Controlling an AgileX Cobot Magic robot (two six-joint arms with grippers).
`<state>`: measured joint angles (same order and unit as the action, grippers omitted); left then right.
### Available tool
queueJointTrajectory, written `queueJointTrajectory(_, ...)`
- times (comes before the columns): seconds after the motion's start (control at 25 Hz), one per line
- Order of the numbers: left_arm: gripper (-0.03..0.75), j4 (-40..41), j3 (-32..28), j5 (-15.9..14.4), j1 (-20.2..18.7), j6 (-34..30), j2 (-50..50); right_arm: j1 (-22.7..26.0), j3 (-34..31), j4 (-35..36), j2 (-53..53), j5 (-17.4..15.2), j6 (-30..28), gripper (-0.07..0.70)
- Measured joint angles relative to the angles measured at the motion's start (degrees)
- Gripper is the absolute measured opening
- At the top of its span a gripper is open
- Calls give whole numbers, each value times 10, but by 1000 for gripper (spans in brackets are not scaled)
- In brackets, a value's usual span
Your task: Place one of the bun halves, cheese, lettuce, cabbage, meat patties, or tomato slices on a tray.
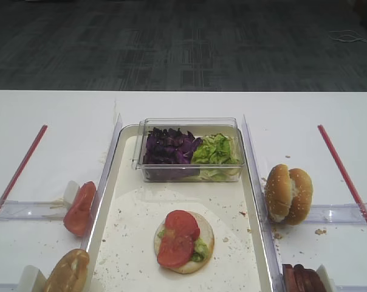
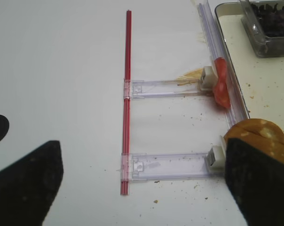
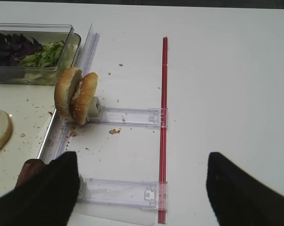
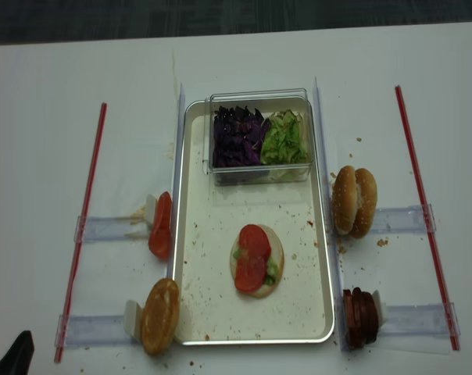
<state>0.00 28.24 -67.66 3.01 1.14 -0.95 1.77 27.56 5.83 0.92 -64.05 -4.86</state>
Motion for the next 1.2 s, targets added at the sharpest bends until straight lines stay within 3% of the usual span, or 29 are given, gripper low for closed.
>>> queueJointTrajectory(1.2, 673, 0, 0, 0, 0, 0, 0, 0, 0, 0, 0, -1, 2, 590)
